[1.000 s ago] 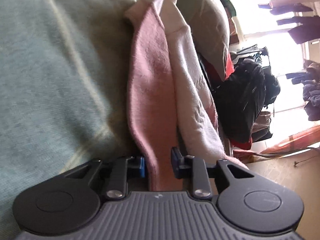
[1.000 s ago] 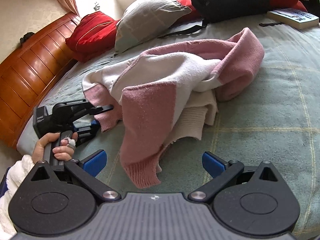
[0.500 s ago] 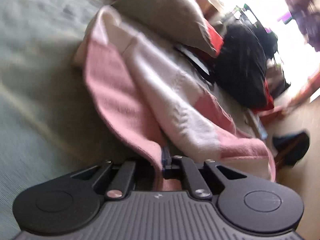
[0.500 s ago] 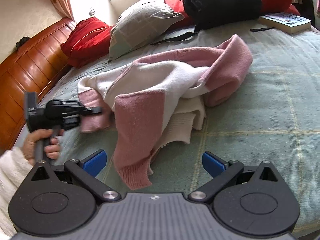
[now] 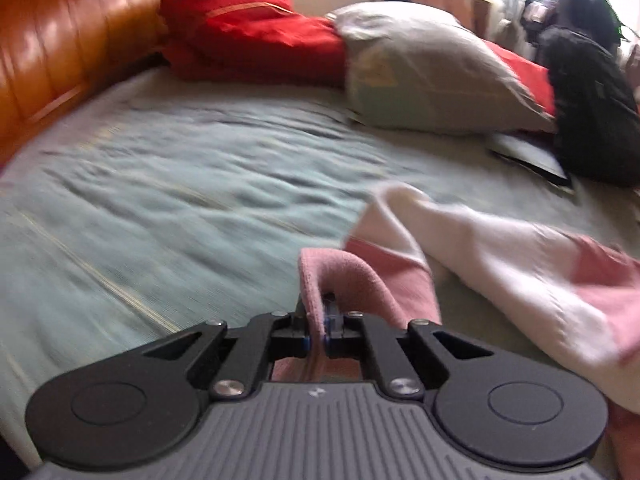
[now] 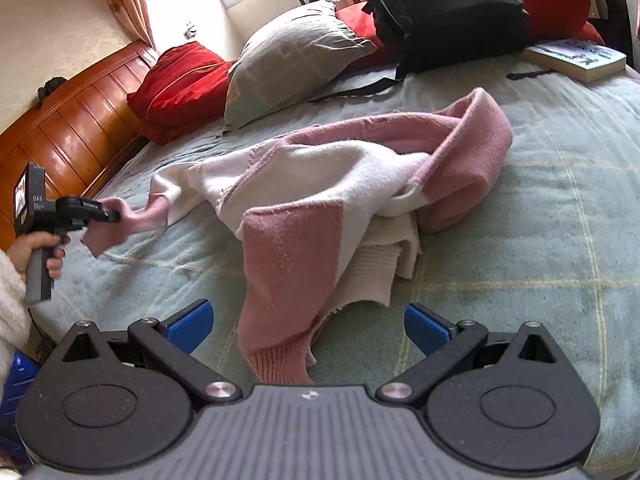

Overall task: Fold clothes
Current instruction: 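Grasp the pink sleeve cuff with the left gripper, then pull the sleeve outward with the left gripper to straighten it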

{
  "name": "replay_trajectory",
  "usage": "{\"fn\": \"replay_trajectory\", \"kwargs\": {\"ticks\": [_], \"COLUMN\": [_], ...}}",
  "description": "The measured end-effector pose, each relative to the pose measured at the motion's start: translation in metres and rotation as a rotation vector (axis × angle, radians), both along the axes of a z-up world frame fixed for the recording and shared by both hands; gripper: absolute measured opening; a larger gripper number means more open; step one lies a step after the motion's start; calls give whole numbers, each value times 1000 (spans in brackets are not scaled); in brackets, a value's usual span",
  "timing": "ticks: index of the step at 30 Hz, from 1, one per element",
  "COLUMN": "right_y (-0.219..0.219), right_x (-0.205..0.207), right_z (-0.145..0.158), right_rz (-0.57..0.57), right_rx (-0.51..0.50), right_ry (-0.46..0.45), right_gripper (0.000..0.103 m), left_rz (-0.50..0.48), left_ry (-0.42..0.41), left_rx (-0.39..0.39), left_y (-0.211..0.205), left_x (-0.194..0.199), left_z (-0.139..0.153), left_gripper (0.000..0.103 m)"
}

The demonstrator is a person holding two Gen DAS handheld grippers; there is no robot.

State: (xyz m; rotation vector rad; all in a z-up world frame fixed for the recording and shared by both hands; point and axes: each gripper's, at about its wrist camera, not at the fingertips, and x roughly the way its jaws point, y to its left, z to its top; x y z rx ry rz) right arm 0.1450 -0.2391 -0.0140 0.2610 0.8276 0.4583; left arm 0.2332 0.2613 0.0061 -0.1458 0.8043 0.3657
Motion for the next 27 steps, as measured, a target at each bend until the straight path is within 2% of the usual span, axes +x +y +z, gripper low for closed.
{"fn": "replay_trajectory", "kwargs": {"ticks": [5,11,14,17,18,20,24,27], "right_y": [10,20,26,30,32,35,42,45], "right_x": [5,15,21,27,29,33,38,39], "right_z": [3,-2,-4,-6,-6,-8,-11,-12], "right_rz": [3,-9,-15,-16,-17,-16,-7,-7], "right_rx": [-29,-64,-84,-91,-92,-95,-101,-110], "right_ry": [0,25,35,44,46,48,59,64], "right_gripper": [103,103,103,103,103,103,103,103], "left_rz": [84,135,179,204,211,231,279,302], "left_ry": [13,57,76,78,77,71,60,53], "left_rx": [56,84,128,114,102,78,97,103], "left_y": [39,75,91,108,114,125,138,143], "left_x": [24,49,55,58,58,60,62,62], "left_z": [3,-8,-13,-15,-17,-19,-23,-22], "left_gripper": [5,5,5,6,12,17,33,33]}}
